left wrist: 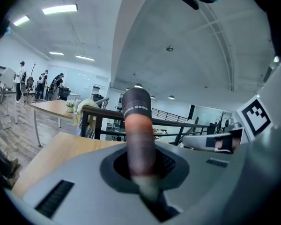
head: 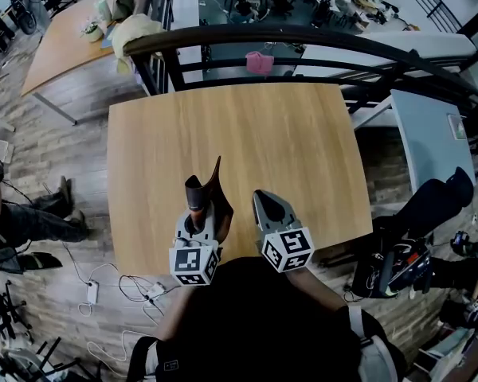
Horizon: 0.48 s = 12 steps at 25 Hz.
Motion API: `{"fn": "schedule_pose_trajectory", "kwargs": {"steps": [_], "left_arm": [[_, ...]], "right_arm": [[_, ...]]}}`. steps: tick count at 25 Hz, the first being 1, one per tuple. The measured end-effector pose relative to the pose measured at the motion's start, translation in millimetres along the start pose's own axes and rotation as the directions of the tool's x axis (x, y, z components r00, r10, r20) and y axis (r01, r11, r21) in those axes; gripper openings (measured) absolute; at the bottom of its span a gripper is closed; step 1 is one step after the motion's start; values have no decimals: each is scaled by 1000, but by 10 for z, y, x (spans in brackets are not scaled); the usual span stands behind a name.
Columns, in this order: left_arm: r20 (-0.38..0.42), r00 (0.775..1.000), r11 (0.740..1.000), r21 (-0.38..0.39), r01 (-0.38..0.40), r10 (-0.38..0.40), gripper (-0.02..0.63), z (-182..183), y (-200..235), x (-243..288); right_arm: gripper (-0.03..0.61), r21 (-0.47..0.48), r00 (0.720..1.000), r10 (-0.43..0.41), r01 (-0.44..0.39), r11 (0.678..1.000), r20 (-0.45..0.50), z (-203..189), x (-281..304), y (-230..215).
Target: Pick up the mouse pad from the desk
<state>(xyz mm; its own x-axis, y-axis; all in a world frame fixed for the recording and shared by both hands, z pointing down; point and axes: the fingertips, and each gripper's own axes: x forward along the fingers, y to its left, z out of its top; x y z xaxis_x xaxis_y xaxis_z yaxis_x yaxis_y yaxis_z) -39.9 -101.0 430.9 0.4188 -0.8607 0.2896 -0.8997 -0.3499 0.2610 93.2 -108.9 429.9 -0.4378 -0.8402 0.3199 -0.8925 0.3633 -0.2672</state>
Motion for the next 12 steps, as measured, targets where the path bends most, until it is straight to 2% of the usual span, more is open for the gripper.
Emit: {"fn": "schedule_pose_trajectory", "kwargs": {"steps": [12], "left_arm": [[0,1000,1000,-7,-4,4,43,20,-42,11]], "right_arm": [[31,-1,1000,17,-17,1000,3,26,2,27]]}}
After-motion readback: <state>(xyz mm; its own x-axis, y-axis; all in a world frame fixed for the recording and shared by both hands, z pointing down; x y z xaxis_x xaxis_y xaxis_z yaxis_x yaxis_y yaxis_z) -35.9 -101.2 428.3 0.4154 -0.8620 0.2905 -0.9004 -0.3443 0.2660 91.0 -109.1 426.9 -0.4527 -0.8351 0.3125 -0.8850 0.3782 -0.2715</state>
